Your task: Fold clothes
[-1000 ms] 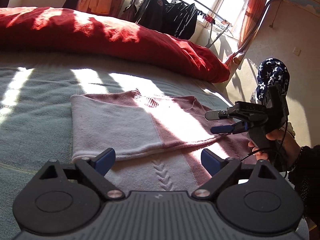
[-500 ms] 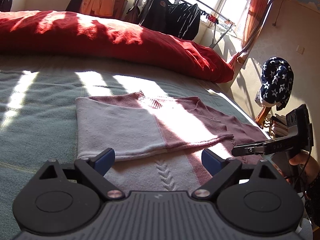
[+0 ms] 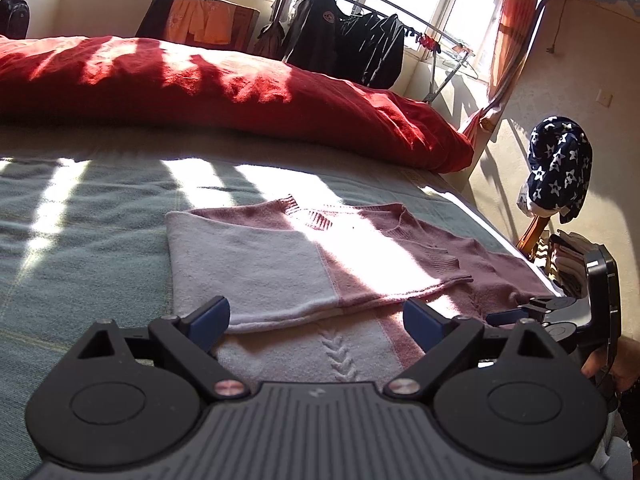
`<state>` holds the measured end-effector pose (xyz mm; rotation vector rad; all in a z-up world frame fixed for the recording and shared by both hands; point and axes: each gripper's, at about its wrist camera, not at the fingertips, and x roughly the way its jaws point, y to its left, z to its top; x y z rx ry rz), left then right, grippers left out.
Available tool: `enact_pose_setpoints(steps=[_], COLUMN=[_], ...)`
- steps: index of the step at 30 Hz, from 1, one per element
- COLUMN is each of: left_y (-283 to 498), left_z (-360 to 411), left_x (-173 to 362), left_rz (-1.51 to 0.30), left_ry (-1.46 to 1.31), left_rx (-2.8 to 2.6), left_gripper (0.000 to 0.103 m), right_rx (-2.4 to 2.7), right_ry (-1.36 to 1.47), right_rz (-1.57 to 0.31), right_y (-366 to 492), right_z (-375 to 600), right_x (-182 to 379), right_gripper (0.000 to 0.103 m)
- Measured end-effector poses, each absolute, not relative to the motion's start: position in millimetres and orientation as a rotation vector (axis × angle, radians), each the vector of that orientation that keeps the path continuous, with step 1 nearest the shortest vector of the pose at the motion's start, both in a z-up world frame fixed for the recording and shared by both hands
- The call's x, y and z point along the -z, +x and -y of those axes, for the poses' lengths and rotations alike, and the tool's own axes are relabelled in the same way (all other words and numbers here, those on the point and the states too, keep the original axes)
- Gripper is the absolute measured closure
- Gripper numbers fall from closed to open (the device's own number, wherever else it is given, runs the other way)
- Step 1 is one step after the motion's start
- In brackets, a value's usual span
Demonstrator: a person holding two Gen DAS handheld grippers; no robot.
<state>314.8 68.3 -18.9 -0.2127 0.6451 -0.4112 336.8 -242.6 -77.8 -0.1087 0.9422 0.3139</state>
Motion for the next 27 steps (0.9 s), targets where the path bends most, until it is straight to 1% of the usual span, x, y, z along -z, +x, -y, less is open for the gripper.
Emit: enact_pose_setpoints(steps=[3, 12, 18, 21, 22, 27], left_y=[308, 289, 270, 263, 262, 251], left_z=[-67, -52, -44, -37, -33, -10], left_x=[11, -9, -24, -29, -29, -27], left_rz=[-0.620, -0.573, -0.521, -0.508, -0.508, -0.517], left_ry=[-0.208, -0.164, -0.167, -0.174, -0.177, -0.136], left_rx=[0.433, 0.502, 0.600, 0.668, 0.694, 0.770], left_gripper=[0.010, 0.009, 0.009, 0.007, 0.007, 0.006], right_rx=[-0.294, -0.432, -0.570, -0.563, -0.555, -0.562], right_ry=[-0.120, -0.169, -0.239, -0.298, -0.336, -0.310], right_rz=[-0.992, -0.958, -0.925, -0.952, -0.934, -0.971], right_y=[311, 220, 187, 167, 156, 130], right_z=[242, 177, 110, 100, 99, 119], right_x=[69, 42, 52, 67, 70, 61], right_gripper=[0.000, 0.000, 0.000, 0.000, 0.000, 0.000])
